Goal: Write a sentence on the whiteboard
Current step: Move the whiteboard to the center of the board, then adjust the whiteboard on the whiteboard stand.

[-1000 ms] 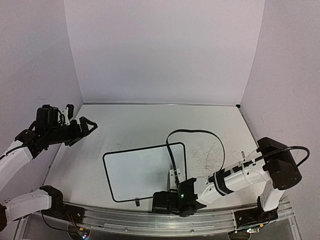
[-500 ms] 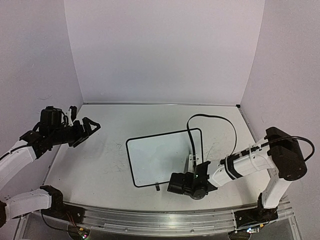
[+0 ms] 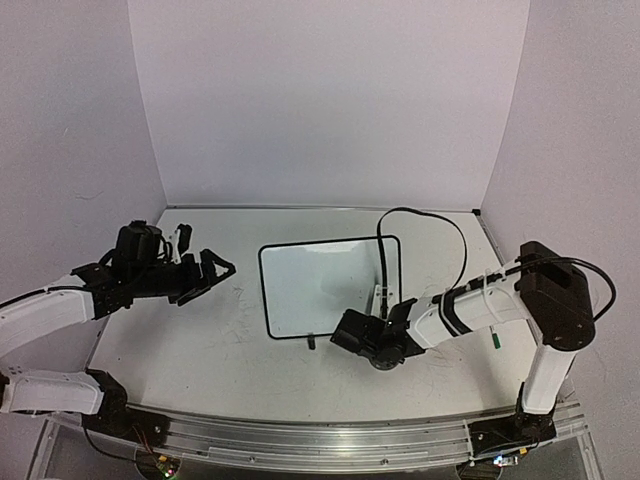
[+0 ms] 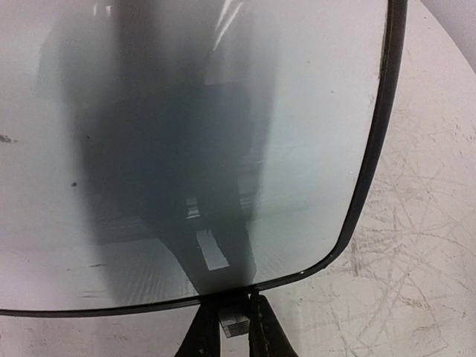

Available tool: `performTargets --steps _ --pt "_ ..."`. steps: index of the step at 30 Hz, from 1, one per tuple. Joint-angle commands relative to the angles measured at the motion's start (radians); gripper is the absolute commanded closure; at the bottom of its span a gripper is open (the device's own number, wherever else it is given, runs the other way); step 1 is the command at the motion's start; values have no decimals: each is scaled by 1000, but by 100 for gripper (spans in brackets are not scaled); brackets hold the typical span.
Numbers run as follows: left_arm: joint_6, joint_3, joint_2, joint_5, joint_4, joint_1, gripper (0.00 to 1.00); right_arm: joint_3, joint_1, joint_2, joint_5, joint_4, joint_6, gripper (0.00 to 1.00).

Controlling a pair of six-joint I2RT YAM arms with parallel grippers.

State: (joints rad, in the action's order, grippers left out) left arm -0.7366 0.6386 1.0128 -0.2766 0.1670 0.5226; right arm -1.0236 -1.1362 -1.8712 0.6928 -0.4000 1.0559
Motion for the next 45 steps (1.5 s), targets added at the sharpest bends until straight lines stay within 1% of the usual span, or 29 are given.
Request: performTargets --steps 1,4,5,9,11,14,15,17,19,21,22,25,27,30,32,36,37,40,42,45 --pt "-32 -8 68 52 -142 65 2 -54 16 -19 25 125 -26 100" --pt "-33 0 121 54 -174 88 2 -45 19 -12 4 142 -54 100" --pt "-36 0 135 54 -192 93 2 -34 21 4 -5 149 -70 96" --pt "-46 -7 166 59 -247 101 3 30 22 109 -38 170 -141 68" --pt "-46 -8 180 67 -262 100 3 69 22 184 -54 174 -176 56" --pt "-48 -5 207 70 -287 103 4 112 22 287 -87 175 -249 44" --pt "-50 -5 218 67 -300 104 4 128 22 325 -95 175 -268 38" --pt "-48 5 242 66 -316 109 4 156 24 396 -117 175 -320 24" --pt "-40 20 268 78 -318 117 5 167 39 460 -138 176 -395 16" --pt "-33 35 292 93 -322 129 5 173 86 516 -210 201 -503 7" --pt "-26 44 305 101 -324 136 5 179 124 539 -277 233 -567 4" --pt "3 75 346 134 -327 160 5 206 282 607 -529 351 -691 2" --pt "11 92 373 157 -333 171 5 215 375 648 -641 388 -721 2" --pt "16 109 407 175 -351 185 7 252 495 701 -818 494 -775 2" --pt "14 111 421 177 -379 198 9 270 582 703 -927 544 -780 2" --pt "7 123 460 185 -420 221 15 286 693 650 -1147 627 -765 3" --pt "5 128 469 191 -423 228 17 291 707 634 -1187 651 -761 4" --pt "7 140 498 213 -426 250 26 278 709 588 -1238 662 -761 11" --pt "15 154 516 226 -426 268 31 296 709 577 -1242 692 -758 13" --pt "22 171 533 255 -426 291 36 330 708 573 -1207 736 -747 12"
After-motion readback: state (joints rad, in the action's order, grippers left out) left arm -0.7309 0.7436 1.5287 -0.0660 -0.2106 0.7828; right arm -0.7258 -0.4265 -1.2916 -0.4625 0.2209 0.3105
